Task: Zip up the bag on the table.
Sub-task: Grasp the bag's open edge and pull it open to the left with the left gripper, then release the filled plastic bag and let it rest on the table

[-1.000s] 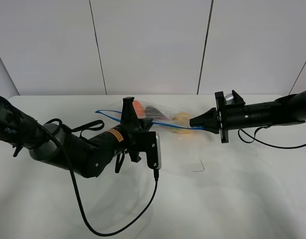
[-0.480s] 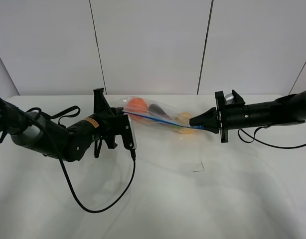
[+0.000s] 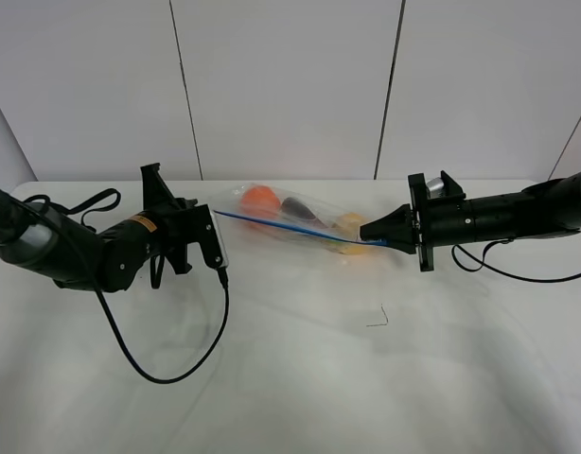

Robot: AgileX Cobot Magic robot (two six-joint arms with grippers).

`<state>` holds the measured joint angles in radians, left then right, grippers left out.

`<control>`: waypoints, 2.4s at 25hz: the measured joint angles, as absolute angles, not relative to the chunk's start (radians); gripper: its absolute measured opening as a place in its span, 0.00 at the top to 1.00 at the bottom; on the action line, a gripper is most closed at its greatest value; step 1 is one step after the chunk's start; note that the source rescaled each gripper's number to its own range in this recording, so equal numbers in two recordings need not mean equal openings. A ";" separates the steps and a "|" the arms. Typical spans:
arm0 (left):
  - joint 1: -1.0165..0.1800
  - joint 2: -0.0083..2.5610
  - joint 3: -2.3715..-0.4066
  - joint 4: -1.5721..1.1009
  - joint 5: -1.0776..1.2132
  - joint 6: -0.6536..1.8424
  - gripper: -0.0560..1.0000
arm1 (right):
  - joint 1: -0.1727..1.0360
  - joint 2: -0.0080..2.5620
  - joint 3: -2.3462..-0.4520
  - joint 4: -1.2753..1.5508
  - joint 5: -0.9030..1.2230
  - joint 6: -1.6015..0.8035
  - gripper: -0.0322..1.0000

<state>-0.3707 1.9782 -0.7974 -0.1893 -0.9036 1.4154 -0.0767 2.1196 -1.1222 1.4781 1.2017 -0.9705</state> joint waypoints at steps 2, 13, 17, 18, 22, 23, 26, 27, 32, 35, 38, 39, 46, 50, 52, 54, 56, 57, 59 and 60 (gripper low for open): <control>-0.371 1.978 -0.797 -0.188 -0.903 1.414 0.95 | -0.077 2.120 -1.122 1.477 1.202 -0.970 0.97; -0.362 1.978 -0.797 -0.232 -0.901 1.402 0.57 | -0.077 2.120 -1.122 1.461 1.202 -0.970 0.97; -0.355 1.978 -0.797 -0.246 -0.899 1.399 0.17 | -0.077 2.120 -1.122 1.460 1.202 -0.970 0.97; -0.351 1.978 -0.797 -0.246 -0.897 1.399 0.13 | -0.077 2.120 -1.122 1.460 1.202 -0.970 0.97; -0.305 1.978 -0.797 -0.246 -0.896 1.399 0.07 | -0.077 2.120 -1.122 1.460 1.202 -0.970 0.97; -0.290 1.978 -0.797 -0.248 -0.896 1.399 0.07 | -0.077 2.120 -1.122 1.460 1.202 -0.970 0.97; -0.252 1.978 -0.797 -0.251 -0.896 1.385 0.06 | -0.077 2.120 -1.122 1.460 1.202 -0.970 0.97; -0.242 1.978 -0.797 -0.252 -0.896 1.368 0.06 | -0.077 2.120 -1.122 1.460 1.202 -0.970 0.97; -0.234 1.978 -0.797 -0.252 -0.894 1.201 0.06 | -0.077 2.120 -1.122 1.459 1.202 -0.970 0.97; -0.234 1.978 -0.797 -0.267 -0.892 1.077 0.06 | -0.077 2.120 -1.122 1.459 1.202 -0.970 0.97; -0.234 1.978 -0.797 -0.313 -0.891 0.940 0.06 | -0.077 2.120 -1.122 1.459 1.202 -0.970 0.97; -0.234 1.978 -0.797 -0.330 -0.891 0.908 0.06 | -0.077 2.120 -1.122 1.459 1.202 -0.970 0.97; -0.234 1.978 -0.797 -0.497 -0.891 0.775 0.06 | -0.077 2.120 -1.122 1.459 1.202 -0.970 0.97; -0.234 1.978 -0.797 -0.586 -0.886 0.659 0.06 | -0.077 2.120 -1.122 1.459 1.202 -0.970 0.97; -0.234 1.963 -0.797 -0.614 -0.844 0.646 0.06 | -0.077 2.120 -1.122 1.459 1.202 -0.970 0.97; -0.230 1.935 -0.810 -0.618 -0.750 0.647 0.06 | -0.077 2.120 -1.122 1.460 1.202 -0.970 0.97; -0.218 1.891 -0.829 -0.614 -0.648 0.648 0.06 | -0.077 2.120 -1.122 1.460 1.202 -0.970 0.97; -0.209 1.870 -0.842 -0.613 -0.585 0.650 0.06 | -0.077 2.120 -1.122 1.460 1.202 -0.970 0.97; -0.177 1.821 -0.873 -0.613 -0.452 0.651 0.06 | -0.077 2.120 -1.122 1.460 1.202 -0.970 0.97; -0.161 1.799 -0.886 -0.613 -0.370 0.653 0.06 | -0.077 2.120 -1.122 1.460 1.202 -0.970 0.97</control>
<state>-0.1614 1.7988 -0.8861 -0.6129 -0.3702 0.6534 -0.0767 2.1196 -1.1222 1.4603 1.2017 -0.9696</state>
